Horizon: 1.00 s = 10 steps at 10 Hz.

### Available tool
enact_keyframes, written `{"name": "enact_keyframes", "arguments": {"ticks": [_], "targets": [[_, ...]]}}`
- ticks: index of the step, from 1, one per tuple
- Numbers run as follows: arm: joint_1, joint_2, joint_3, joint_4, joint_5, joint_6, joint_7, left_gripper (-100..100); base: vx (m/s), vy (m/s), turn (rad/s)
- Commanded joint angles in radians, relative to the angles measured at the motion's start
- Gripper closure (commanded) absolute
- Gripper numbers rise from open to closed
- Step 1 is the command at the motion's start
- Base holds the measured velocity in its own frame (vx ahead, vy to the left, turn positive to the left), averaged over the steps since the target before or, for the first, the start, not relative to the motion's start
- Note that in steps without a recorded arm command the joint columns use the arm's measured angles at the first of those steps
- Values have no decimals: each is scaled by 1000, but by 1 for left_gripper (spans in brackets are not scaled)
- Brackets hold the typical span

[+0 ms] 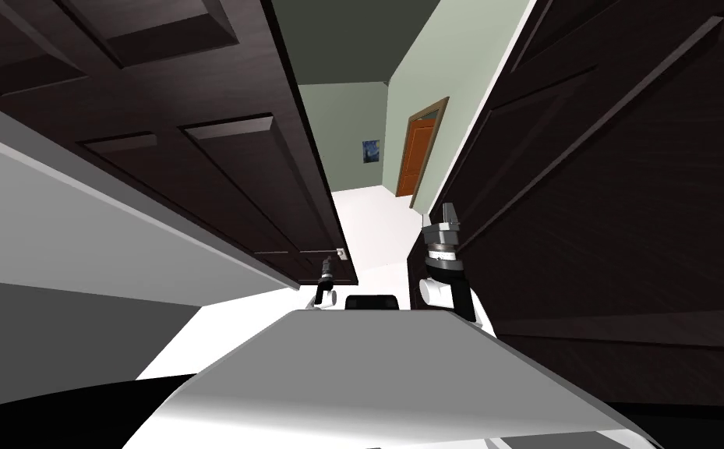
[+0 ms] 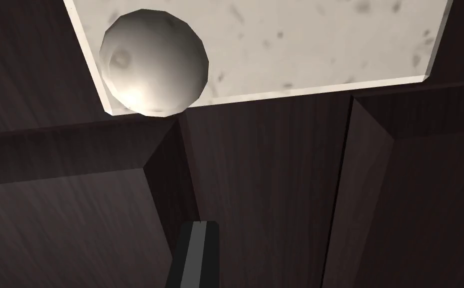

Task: Pull the door open

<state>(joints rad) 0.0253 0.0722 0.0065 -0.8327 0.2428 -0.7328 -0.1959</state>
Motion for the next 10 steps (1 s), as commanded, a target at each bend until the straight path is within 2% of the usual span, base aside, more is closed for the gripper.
{"name": "enact_keyframes", "arguments": {"ticks": [1,2,3,7,8,10], "targets": [[-8,24,-4,17,0,3,7,-100,-217,-5,39],[-11,40,-7,25,-1,6,12,-100,-210,-37,56],[-18,66,-14,40,-2,12,21,-100,-217,-34,91],[-41,133,-37,85,-7,24,53,-100,-159,-14,81],[-50,147,-45,98,-9,25,64,-100,-146,5,90],[-69,159,-64,120,-14,22,87,-100,-137,12,42]]}}
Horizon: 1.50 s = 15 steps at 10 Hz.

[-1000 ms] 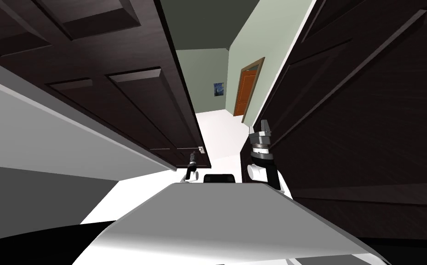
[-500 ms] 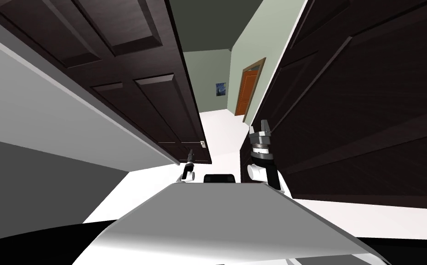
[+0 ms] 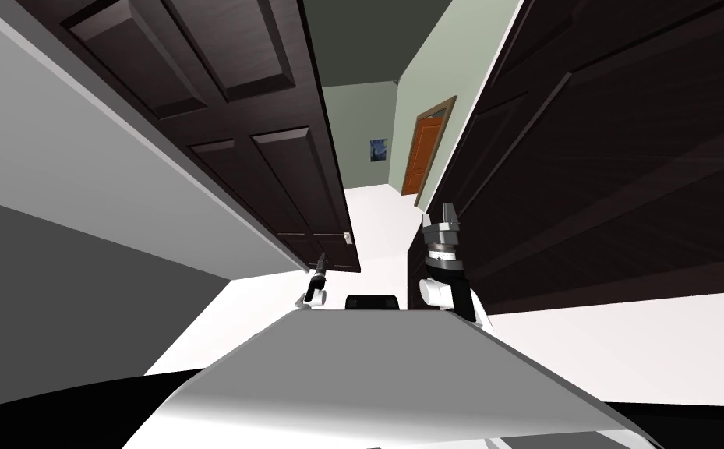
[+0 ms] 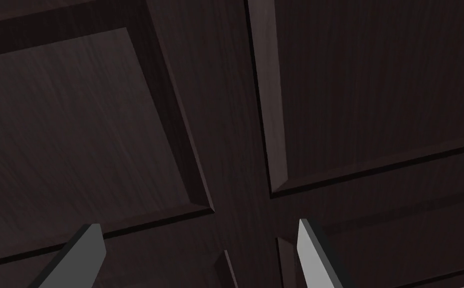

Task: Pull the door open

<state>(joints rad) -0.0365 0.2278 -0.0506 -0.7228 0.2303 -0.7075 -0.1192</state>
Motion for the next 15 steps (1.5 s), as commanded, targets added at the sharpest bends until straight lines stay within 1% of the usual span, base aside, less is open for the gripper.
{"name": "enact_keyframes", "arguments": {"ticks": [1,2,3,4,6,8,9,10,11,12,13,15], "targets": [[-23,-5,-23,21,-7,-11,28,-100,-104,5,35],[-35,-24,-35,26,-12,-20,40,-100,-45,6,2],[-46,-49,-46,28,-18,-31,51,-100,32,2,-17],[-53,-70,-54,27,-21,-39,58,-100,74,-4,-21],[-61,-97,-62,25,-26,-50,66,-100,98,-14,-20],[-69,-131,-71,21,-31,-63,74,-100,97,-38,-54],[-68,-119,-69,27,-29,-59,74,-100,53,-27,-8],[-99,-141,-70,52,-53,-55,67,-100,85,23,62],[-111,-152,-71,62,-63,-52,63,-100,148,48,65],[-111,-152,-71,62,-63,-52,63,-100,106,30,18],[-132,-173,-71,79,-79,-47,58,-100,127,5,147],[-145,-190,-72,89,-90,-44,54,-100,180,-25,146]]}}
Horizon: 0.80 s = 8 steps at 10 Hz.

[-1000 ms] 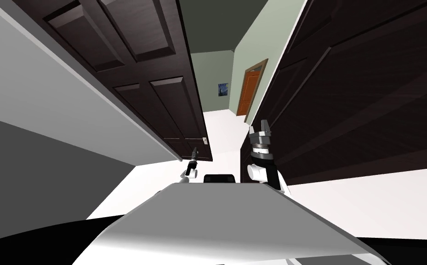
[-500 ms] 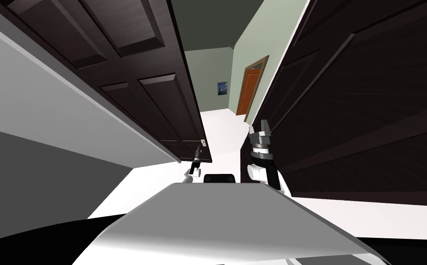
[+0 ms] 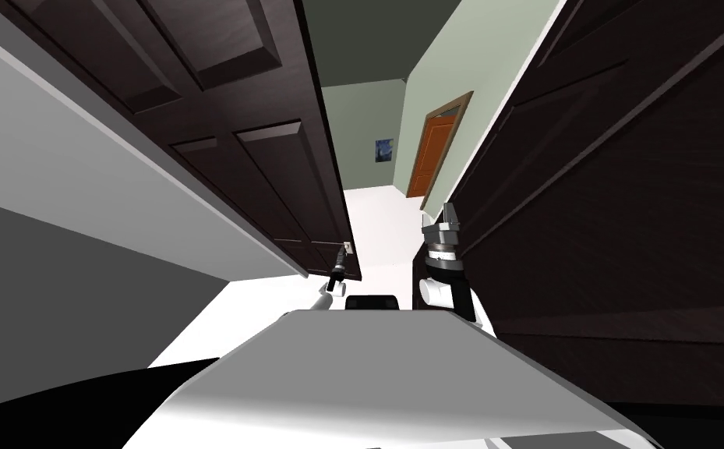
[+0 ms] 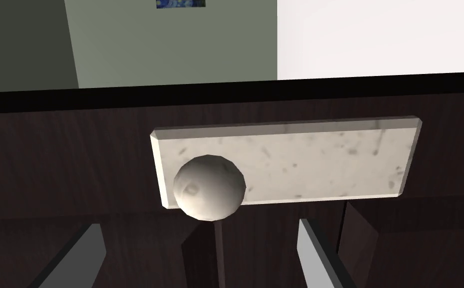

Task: Pull the door open

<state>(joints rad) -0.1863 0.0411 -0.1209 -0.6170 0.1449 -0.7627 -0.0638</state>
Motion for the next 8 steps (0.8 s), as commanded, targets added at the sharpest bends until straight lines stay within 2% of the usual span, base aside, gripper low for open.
{"name": "enact_keyframes", "arguments": {"ticks": [1,2,3,4,8], "targets": [[0,-11,-1,-13,-8,12,-2,-100,185,-39,115],[-3,-16,-2,-10,-10,13,-3,-100,210,-41,99],[-7,-12,-1,-1,-8,6,-2,-100,91,-20,32],[-7,-12,-1,-1,-8,6,-2,100,-21,0,-25],[-7,-12,-1,-1,-8,6,-2,100,-18,5,-5]]}}
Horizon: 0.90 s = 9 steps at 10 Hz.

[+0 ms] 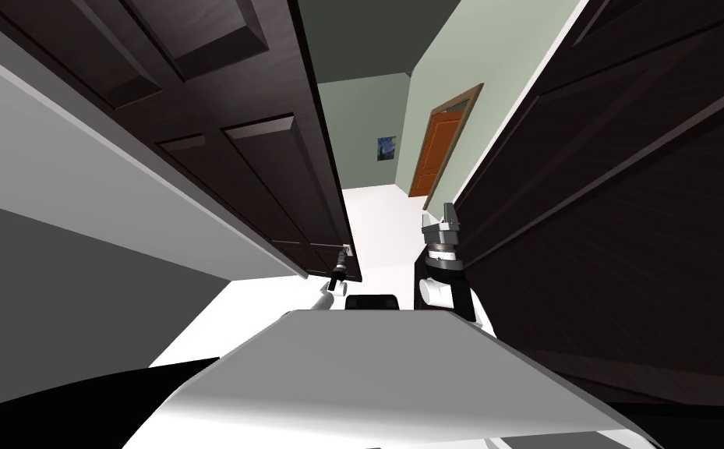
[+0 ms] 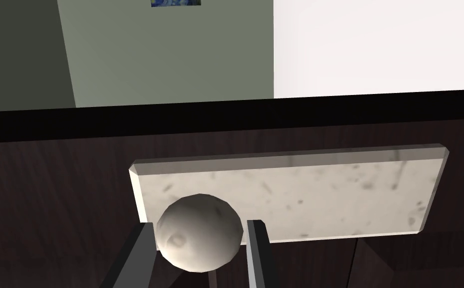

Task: Pull the door open

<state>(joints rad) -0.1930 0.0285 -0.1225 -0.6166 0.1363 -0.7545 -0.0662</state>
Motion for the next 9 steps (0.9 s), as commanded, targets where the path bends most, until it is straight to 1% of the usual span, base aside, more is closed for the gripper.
{"name": "enact_keyframes", "arguments": {"ticks": [1,2,3,4,7,8,9], "targets": [[0,0,1,-1,1,-2,1,100,0,0,0],[4,20,-6,3,0,-9,20,100,-113,14,-115],[5,26,-8,4,0,-13,27,100,-184,26,-104],[8,42,-13,7,0,-21,44,100,-188,12,-123],[18,101,-33,16,-1,-52,109,100,-183,41,-143],[18,101,-33,16,-1,-52,109,100,-124,35,-51],[22,123,-41,20,-1,-64,134,100,-107,28,-118]]}}
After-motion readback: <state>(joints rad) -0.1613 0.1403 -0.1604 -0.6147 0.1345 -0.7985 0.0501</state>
